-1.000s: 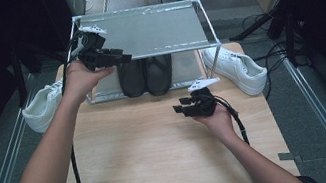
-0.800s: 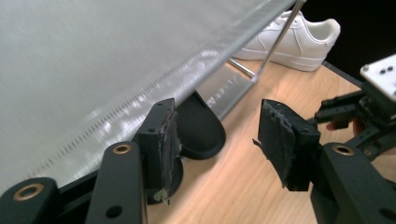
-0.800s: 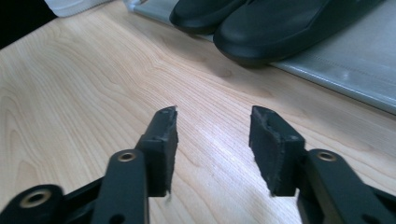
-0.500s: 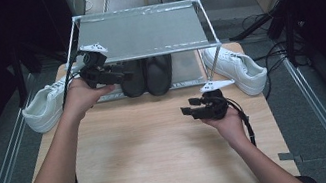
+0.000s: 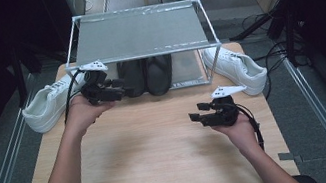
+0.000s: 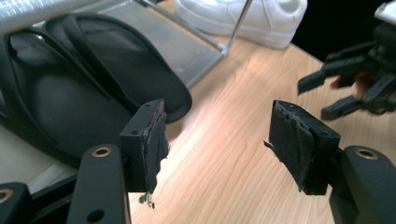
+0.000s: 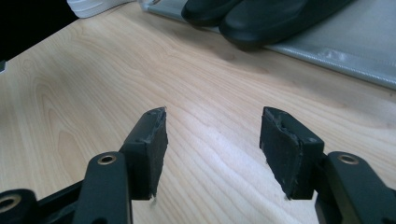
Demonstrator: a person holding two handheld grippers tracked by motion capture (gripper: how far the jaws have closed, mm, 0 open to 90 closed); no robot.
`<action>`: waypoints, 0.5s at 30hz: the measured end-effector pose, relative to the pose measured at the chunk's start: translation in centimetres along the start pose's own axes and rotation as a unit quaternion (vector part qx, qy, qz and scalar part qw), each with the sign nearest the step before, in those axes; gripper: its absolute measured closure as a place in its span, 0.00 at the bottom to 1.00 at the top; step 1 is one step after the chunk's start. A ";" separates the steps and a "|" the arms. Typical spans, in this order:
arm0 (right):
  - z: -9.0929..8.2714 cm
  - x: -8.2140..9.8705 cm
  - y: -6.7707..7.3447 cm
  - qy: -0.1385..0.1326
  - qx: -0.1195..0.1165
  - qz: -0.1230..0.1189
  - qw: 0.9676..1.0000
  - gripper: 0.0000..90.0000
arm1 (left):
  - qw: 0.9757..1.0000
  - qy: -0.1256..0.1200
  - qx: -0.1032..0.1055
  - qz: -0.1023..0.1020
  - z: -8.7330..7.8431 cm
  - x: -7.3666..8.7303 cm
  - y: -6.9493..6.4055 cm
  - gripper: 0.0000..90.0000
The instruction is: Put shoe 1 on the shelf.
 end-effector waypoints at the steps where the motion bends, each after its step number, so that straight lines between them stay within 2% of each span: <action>1: -0.2 0.2 0.0 -0.002 0.000 0.001 1.000 0.47 | 1.000 -0.002 0.001 0.000 -0.1 0.2 0.0 0.41; 3: -0.6 0.6 -0.1 -0.005 0.000 0.005 1.000 0.47 | 1.000 0.010 0.008 -0.002 -0.1 0.4 -0.1 0.41; 7: -1.0 0.8 -0.3 -0.007 0.003 0.011 1.000 0.47 | 1.000 0.019 0.003 0.001 -0.4 1.0 0.2 0.40; 9: -1.0 0.6 -0.4 -0.011 0.004 0.005 1.000 0.47 | 1.000 0.020 -0.003 -0.004 -0.8 1.3 0.5 0.40; 15: -0.5 0.6 -0.9 -0.001 0.007 0.004 1.000 0.47 | 1.000 0.026 -0.005 -0.017 -1.5 2.3 1.4 0.38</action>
Point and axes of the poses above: each handheld gripper's, and its own axes: z roughly forward along the jaws, x roughly out of its underside, y roughly to its left, the point moved 3 cm from there along z, roughly forward along the jaws, and after that the axes turned 13 degrees about -x, right-handed, at the moved point
